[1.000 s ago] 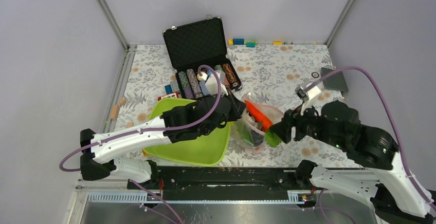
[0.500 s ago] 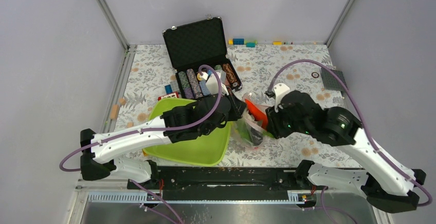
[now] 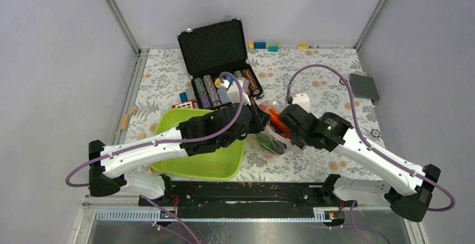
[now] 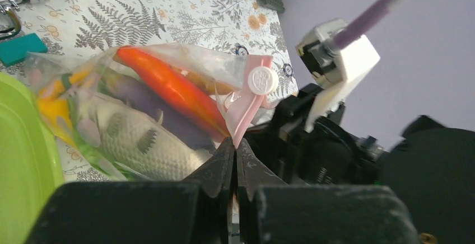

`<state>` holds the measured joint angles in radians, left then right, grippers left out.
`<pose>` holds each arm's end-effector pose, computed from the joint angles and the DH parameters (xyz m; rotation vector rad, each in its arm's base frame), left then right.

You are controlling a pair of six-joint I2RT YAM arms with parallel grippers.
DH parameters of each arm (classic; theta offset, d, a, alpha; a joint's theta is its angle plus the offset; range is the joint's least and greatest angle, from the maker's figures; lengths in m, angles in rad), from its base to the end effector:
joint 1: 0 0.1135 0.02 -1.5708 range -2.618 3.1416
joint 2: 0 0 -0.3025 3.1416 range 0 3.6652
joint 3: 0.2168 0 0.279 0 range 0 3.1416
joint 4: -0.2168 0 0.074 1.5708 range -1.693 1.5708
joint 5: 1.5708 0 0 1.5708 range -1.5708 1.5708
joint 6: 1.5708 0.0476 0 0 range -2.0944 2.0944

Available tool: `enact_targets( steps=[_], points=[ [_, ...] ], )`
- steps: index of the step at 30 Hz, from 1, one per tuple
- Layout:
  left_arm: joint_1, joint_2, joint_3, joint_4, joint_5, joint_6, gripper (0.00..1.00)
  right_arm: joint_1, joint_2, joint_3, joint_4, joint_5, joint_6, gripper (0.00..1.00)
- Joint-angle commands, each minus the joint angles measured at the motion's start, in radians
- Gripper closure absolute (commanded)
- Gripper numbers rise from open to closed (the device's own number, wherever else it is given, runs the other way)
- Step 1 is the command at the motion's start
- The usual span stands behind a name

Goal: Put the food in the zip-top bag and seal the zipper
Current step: Adjust the fake vegetable in the zipper food storage bag.

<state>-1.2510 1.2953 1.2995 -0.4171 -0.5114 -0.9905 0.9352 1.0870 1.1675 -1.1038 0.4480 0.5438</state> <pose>0.1214 -0.2924 0.4194 -0.0802 2.0568 -0.9635 0.1394 0.1543 0.3632 -0.3219 2.4284 0.0511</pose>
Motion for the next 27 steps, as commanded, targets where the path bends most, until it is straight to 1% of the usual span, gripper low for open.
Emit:
enact_targets(
  steps=[1,4,6,7,11,13,15,20,27],
  points=[
    [-0.003,-0.030,0.016,0.120,0.060,0.001,1.00,0.004,-0.039,-0.105,0.205,0.140,0.146,0.89],
    [-0.002,-0.030,0.017,0.118,0.058,-0.001,1.00,0.004,-0.108,-0.180,0.350,0.132,0.118,0.84],
    [-0.001,-0.033,0.018,0.115,0.045,-0.001,1.00,0.004,-0.156,-0.189,0.401,0.056,0.056,0.76],
    [-0.002,-0.033,0.017,0.116,0.039,-0.002,1.00,0.004,-0.182,-0.185,0.418,-0.020,0.021,0.72],
    [-0.002,-0.029,0.016,0.115,0.024,-0.005,1.00,0.004,-0.278,-0.130,0.423,-0.218,-0.076,0.53],
    [-0.003,-0.031,0.014,0.113,0.011,-0.007,1.00,0.004,-0.318,-0.092,0.401,-0.272,-0.094,0.45],
    [-0.002,-0.035,0.013,0.113,0.002,-0.006,1.00,0.004,-0.344,-0.052,0.372,-0.294,-0.108,0.40],
    [-0.001,-0.037,0.012,0.111,-0.014,-0.004,1.00,0.004,-0.401,0.016,0.334,-0.271,-0.137,0.33],
    [-0.003,-0.037,0.010,0.112,-0.017,0.000,1.00,0.004,-0.439,0.042,0.214,-0.032,-0.134,0.27]
  ],
)
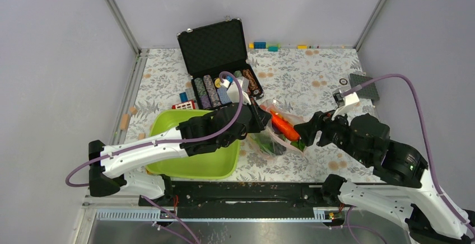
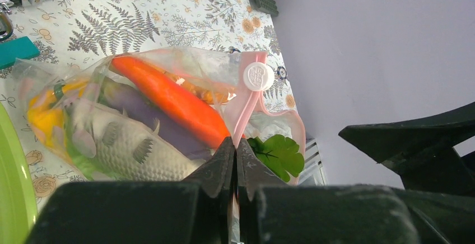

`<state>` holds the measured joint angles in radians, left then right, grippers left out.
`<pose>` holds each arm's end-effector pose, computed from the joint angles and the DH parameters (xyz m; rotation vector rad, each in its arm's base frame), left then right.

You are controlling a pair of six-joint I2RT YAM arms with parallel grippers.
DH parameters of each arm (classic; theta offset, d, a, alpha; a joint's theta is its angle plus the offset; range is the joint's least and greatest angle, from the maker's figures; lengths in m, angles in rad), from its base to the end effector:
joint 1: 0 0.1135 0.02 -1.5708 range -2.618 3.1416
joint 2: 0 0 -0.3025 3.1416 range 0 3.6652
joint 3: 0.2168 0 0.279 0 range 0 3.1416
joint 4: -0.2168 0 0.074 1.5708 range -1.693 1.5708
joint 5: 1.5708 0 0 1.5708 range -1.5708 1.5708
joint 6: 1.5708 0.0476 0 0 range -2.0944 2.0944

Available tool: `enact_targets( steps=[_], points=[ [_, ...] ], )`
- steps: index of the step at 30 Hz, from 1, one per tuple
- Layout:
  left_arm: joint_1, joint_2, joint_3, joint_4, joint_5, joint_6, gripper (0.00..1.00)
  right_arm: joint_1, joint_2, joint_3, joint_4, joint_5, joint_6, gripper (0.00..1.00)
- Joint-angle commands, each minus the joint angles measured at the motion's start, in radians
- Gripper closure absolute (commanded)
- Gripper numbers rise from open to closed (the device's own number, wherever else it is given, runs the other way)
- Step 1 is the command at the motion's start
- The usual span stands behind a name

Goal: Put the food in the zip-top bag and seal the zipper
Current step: Adjust the fake vegetable in the zipper food storage bag.

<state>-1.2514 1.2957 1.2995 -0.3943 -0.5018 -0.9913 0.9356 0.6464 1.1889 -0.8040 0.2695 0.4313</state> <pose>0.1213 -0.2939 0.4216 -0.0817 2.0452 -0.9923 0.0676 0.0703 0.4568 -0.2784 1.8618 0.7107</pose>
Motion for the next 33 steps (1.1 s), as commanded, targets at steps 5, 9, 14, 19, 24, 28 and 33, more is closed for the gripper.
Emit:
enact_targets(
  steps=[5,9,14,19,24,28,33],
  points=[
    [-0.002,-0.036,0.010,0.092,-0.022,0.003,1.00,0.003,0.044,-0.007,-0.115,0.260,-0.050,0.29],
    [-0.002,-0.039,0.008,0.093,-0.019,0.007,1.00,0.003,0.119,-0.008,-0.116,0.345,-0.075,0.36],
    [-0.002,-0.047,0.001,0.092,-0.025,0.006,1.00,0.002,0.190,-0.010,-0.090,0.289,-0.123,0.38],
    [-0.002,-0.052,-0.003,0.093,-0.028,0.010,1.00,0.000,0.208,-0.037,-0.056,0.258,-0.149,0.55],
    [-0.002,-0.074,-0.039,0.186,0.055,0.107,0.98,-0.027,0.191,-0.099,0.058,0.207,-0.225,0.85],
    [-0.002,-0.113,-0.054,0.237,0.194,0.296,0.58,-0.078,0.188,-0.092,0.127,0.123,-0.288,0.98],
    [-0.001,-0.229,-0.099,0.209,0.267,0.508,0.03,-0.150,0.158,-0.073,0.202,0.078,-0.383,1.00]
  ],
)
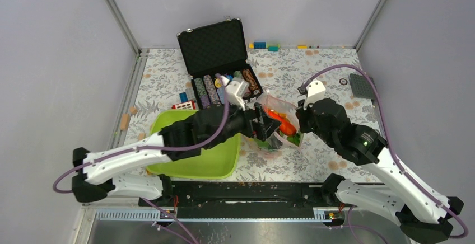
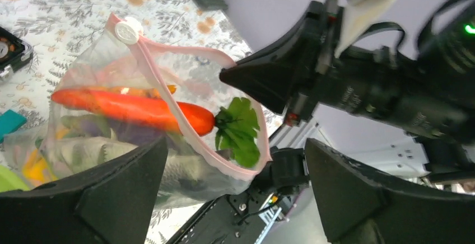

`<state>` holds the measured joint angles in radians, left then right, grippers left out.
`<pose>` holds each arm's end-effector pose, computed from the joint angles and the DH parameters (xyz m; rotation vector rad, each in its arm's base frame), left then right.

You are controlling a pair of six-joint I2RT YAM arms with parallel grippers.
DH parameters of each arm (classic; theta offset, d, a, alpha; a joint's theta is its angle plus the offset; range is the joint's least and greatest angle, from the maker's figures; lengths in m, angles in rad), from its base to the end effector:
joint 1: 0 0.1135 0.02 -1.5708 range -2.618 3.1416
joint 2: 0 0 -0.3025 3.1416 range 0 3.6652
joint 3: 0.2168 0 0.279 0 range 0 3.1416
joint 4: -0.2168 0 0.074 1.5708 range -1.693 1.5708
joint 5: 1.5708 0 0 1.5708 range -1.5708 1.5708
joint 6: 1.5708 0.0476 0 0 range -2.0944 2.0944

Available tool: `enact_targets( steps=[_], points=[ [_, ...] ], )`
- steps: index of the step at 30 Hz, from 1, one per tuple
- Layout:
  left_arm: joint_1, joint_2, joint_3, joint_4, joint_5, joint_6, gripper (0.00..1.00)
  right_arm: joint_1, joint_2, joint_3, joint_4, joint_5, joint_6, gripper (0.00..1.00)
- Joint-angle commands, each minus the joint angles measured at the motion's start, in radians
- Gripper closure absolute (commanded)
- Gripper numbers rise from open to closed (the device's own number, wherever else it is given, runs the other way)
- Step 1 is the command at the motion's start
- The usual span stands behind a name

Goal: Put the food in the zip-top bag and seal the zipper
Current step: Adjust the fake vegetable in the zipper food storage bag.

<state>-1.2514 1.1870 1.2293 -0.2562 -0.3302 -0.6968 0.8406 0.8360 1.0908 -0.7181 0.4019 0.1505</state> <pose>0.1066 -0.2731 0.4402 0.2741 1.8929 -1.0866 0.1280 0.1151 0.4120 -0.4364 1.9538 0.2280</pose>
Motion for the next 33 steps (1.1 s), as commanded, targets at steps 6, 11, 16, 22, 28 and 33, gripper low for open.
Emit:
enact_targets(
  steps=[6,11,16,22,28,33],
  points=[
    [0.012,-0.328,-0.122,0.051,0.006,0.344,0.01,-0.162,-0.008,0.101,0.130,-0.236,-0.190,1.00],
    [0.179,-0.495,-0.261,0.090,-0.002,0.407,0.01,-0.169,0.058,0.209,0.097,-0.298,-0.243,1.00],
    [0.364,-0.521,-0.382,0.187,0.273,0.477,0.01,-0.190,0.134,0.252,0.061,-0.299,-0.228,1.00],
    [0.423,-0.355,-0.427,0.252,0.728,0.654,0.01,-0.215,0.169,0.264,0.048,-0.354,-0.224,1.00],
    [0.404,-0.207,-0.367,0.252,1.003,0.785,0.01,-0.224,0.175,0.282,0.022,-0.464,-0.206,1.00],
    [0.381,-0.152,-0.307,0.126,0.942,1.002,0.01,-0.227,0.188,0.307,-0.002,-0.557,-0.208,1.00]
  ],
)
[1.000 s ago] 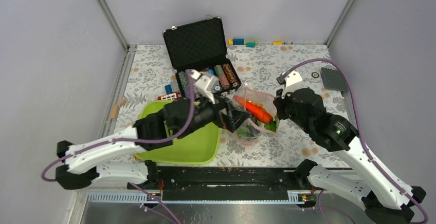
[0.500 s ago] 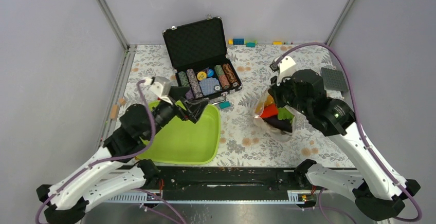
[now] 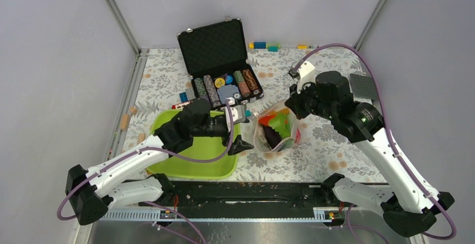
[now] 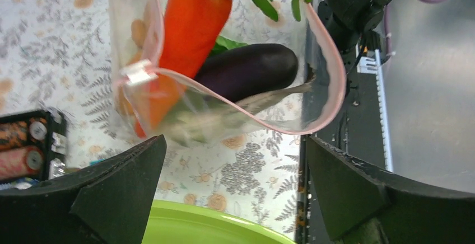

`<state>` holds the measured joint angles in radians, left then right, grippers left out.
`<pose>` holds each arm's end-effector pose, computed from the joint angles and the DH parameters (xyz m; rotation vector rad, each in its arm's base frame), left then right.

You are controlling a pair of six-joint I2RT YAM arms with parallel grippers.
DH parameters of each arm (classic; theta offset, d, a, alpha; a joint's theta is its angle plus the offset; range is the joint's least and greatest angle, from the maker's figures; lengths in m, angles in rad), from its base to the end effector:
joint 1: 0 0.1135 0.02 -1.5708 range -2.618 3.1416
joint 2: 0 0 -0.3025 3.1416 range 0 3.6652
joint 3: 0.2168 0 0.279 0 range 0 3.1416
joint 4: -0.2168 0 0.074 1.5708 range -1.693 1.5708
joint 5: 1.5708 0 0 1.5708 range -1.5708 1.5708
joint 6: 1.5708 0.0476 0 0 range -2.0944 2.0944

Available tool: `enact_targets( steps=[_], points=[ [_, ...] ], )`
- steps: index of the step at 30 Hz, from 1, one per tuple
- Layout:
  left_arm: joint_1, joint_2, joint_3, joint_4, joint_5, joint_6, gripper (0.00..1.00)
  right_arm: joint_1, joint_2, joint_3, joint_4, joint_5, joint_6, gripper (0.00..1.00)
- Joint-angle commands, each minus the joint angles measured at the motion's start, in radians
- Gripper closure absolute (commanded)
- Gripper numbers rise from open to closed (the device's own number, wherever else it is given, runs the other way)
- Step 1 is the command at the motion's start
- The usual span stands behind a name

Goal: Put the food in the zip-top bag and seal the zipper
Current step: Adjust the fake vegetable in the zipper food storage bag.

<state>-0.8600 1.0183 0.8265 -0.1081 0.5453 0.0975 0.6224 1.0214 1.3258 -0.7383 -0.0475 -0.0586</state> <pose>0.1442 -0.2054 0.3441 1.2336 1.5189 -1.0233 0.1728 0.1268 0.4593 -0.7061 1.9008 0.4065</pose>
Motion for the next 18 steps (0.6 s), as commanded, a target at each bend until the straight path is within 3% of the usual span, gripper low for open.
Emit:
enact_targets(
  steps=[1,5,12,18],
  points=[
    [-0.011,0.028,0.109,-0.024,0.037,0.224,0.01,-0.009,0.006,0.077,0.013,-0.126,-0.001,1.00],
    [-0.010,0.080,0.162,-0.036,0.016,0.246,0.01,-0.007,0.006,0.082,0.006,-0.216,-0.014,1.00],
    [-0.042,0.102,0.173,-0.059,0.121,0.219,0.04,-0.009,0.024,0.108,-0.012,-0.251,0.051,1.00],
    [-0.147,0.037,0.085,0.053,-0.014,0.180,0.09,-0.009,0.057,0.124,-0.051,-0.276,0.136,1.00]
  ],
)
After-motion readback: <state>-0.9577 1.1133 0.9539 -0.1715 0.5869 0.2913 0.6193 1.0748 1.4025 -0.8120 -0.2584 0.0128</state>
